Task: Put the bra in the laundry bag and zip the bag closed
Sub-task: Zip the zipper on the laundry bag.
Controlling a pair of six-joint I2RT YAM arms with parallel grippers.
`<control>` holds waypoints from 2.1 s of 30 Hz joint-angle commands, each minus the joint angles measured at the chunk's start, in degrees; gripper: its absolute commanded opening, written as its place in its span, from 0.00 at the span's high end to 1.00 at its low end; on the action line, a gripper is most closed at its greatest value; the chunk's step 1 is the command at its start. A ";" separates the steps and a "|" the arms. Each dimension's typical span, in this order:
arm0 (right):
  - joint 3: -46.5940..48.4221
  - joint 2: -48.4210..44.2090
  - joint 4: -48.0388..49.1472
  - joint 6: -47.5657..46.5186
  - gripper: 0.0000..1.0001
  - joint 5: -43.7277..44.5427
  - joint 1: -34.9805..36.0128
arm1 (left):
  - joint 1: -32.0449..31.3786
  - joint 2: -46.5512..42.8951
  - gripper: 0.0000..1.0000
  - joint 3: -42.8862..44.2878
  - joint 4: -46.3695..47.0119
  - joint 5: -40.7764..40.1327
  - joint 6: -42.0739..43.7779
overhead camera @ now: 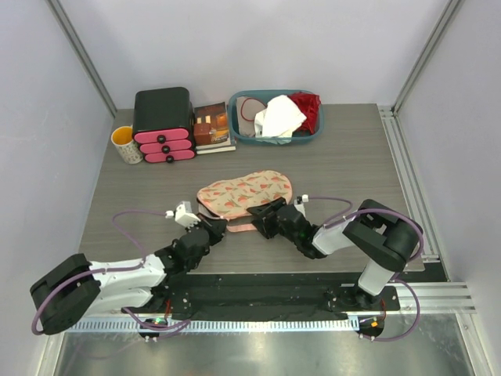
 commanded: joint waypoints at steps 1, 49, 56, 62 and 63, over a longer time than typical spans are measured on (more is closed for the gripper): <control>1.73 0.39 2.72 -1.30 0.39 0.66 -0.16 | 0.27 3.89 1.00 3.02 4.17 6.93 3.75; 0.32 1.97 10.37 5.64 0.84 -4.78 -2.18 | 0.54 5.31 0.80 2.14 6.03 3.60 5.33; 0.15 1.88 10.54 5.64 0.86 -4.87 -2.18 | 0.54 7.59 0.69 2.67 6.11 3.52 4.98; 0.24 2.24 11.42 5.99 0.87 -5.66 -2.18 | 0.63 9.26 0.74 3.11 9.10 2.20 9.72; 0.24 2.24 11.51 6.00 0.87 -5.66 -2.18 | 0.54 9.79 0.75 3.98 8.84 2.20 10.17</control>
